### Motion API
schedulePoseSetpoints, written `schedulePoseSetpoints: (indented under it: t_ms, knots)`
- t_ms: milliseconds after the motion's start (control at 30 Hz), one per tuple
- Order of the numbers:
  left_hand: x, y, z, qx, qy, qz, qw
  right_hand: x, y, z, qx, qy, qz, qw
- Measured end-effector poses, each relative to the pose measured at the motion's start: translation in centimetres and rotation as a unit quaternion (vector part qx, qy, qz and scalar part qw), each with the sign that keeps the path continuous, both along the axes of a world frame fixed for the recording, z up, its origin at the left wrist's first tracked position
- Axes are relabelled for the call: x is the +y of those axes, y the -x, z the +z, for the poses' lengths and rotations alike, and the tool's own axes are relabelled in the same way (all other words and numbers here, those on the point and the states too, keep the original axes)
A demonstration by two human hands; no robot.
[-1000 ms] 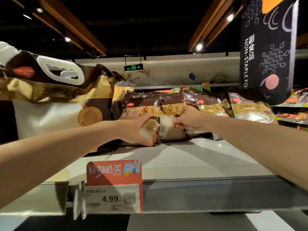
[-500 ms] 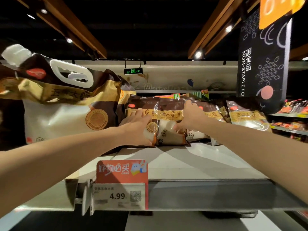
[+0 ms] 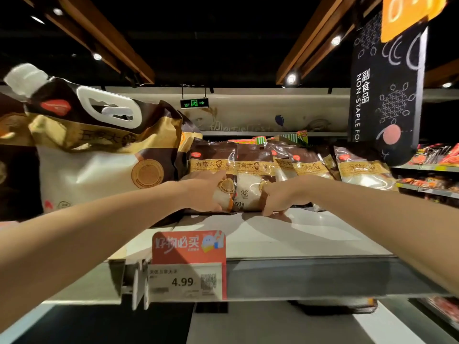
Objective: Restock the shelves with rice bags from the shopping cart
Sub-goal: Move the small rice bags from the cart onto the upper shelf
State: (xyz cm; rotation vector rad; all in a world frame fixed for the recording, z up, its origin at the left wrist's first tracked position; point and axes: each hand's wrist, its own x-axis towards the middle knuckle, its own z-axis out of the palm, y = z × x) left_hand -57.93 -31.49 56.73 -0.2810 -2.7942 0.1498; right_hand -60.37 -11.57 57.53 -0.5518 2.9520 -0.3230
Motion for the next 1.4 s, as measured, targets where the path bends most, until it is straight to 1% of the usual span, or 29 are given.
schedulePoseSetpoints:
  t_ms: [100,167,200,267,333,400,467,533,600,667,733,800,833,867,933,967,1000,1100,1133,1167,1200,1233,1300,1367,1400]
  knots:
    - [-0.2,-1.1,0.9,-0.065,-0.029,-0.008,0.997,1.1,-2.0,0.1,-0.058,-0.008,0.028,0.998]
    - [-0.2,-2.1,1.7,-0.105,-0.087,-0.014,0.991,2.1,-3.6,0.1,-0.089,0.017,0.044,0.995]
    - [0.0,-2.6,2.0,-0.119,-0.121,-0.016,0.985,2.6,-4.3,0.1,-0.089,0.052,0.049,0.994]
    - [0.5,-3.8,2.6,-0.125,-0.170,-0.025,0.977,3.9,-5.4,0.0,-0.059,0.162,0.045,0.984]
    - [1.6,-5.5,3.0,-0.083,-0.189,-0.047,0.977,5.3,-6.9,0.0,-0.012,0.281,0.039,0.959]
    - [3.1,-7.4,3.4,-0.028,-0.238,-0.098,0.966,6.5,-8.7,0.2,-0.002,0.377,0.038,0.926]
    - [4.9,-9.5,3.4,0.017,-0.301,-0.154,0.941,7.4,-10.8,0.2,-0.012,0.475,0.041,0.879]
    - [6.9,-11.3,2.7,0.083,-0.302,-0.192,0.930,7.9,-12.7,-0.2,0.012,0.557,0.037,0.830]
    - [9.0,-12.8,1.2,0.184,-0.287,-0.229,0.912,8.1,-14.6,-1.1,0.060,0.599,0.027,0.798]
    - [10.8,-14.2,-1.0,0.256,-0.286,-0.280,0.880,8.5,-16.5,-2.4,0.083,0.635,0.031,0.768]
    - [12.0,-15.1,-3.6,0.276,-0.309,-0.322,0.852,9.2,-18.0,-3.8,0.094,0.673,0.024,0.734]
    - [12.7,-15.9,-6.6,0.271,-0.358,-0.342,0.825,10.4,-19.4,-5.7,0.101,0.704,-0.022,0.703]
    - [13.0,-16.2,-8.0,0.268,-0.390,-0.341,0.812,11.0,-19.8,-6.8,0.101,0.705,-0.048,0.700]
    - [13.4,-16.8,-9.7,0.254,-0.426,-0.340,0.799,11.7,-20.3,-8.4,0.097,0.689,-0.074,0.714]
    - [14.0,-17.6,-13.2,0.202,-0.491,-0.329,0.781,12.8,-21.3,-12.2,0.087,0.623,-0.116,0.768]
    - [14.4,-17.8,-15.3,0.161,-0.517,-0.318,0.778,13.2,-22.1,-14.5,0.084,0.588,-0.139,0.793]
    - [14.6,-17.8,-17.3,0.117,-0.537,-0.302,0.779,13.5,-22.7,-16.5,0.080,0.561,-0.159,0.809]
    - [14.9,-18.6,-24.8,-0.035,-0.551,-0.238,0.799,13.8,-26.0,-23.5,0.039,0.525,-0.214,0.823]
    - [15.0,-18.9,-26.9,-0.095,-0.554,-0.225,0.796,13.7,-27.1,-25.4,0.027,0.517,-0.235,0.823]
    - [15.3,-19.9,-30.0,-0.160,-0.557,-0.215,0.786,13.3,-29.2,-28.3,0.014,0.519,-0.262,0.813]
    - [15.3,-20.4,-31.8,-0.186,-0.565,-0.206,0.777,13.2,-30.2,-30.1,0.012,0.524,-0.273,0.807]
    - [15.4,-21.1,-33.7,-0.201,-0.563,-0.192,0.778,13.0,-31.4,-32.2,0.018,0.525,-0.284,0.802]
    - [16.0,-23.1,-37.8,-0.258,-0.537,-0.183,0.782,12.8,-34.2,-36.7,0.030,0.526,-0.329,0.784]
    - [16.4,-26.0,-41.7,-0.338,-0.513,-0.184,0.767,12.4,-38.2,-41.1,0.025,0.533,-0.372,0.760]
    - [16.8,-27.8,-44.0,-0.374,-0.495,-0.190,0.760,12.2,-40.9,-43.6,0.018,0.542,-0.401,0.738]
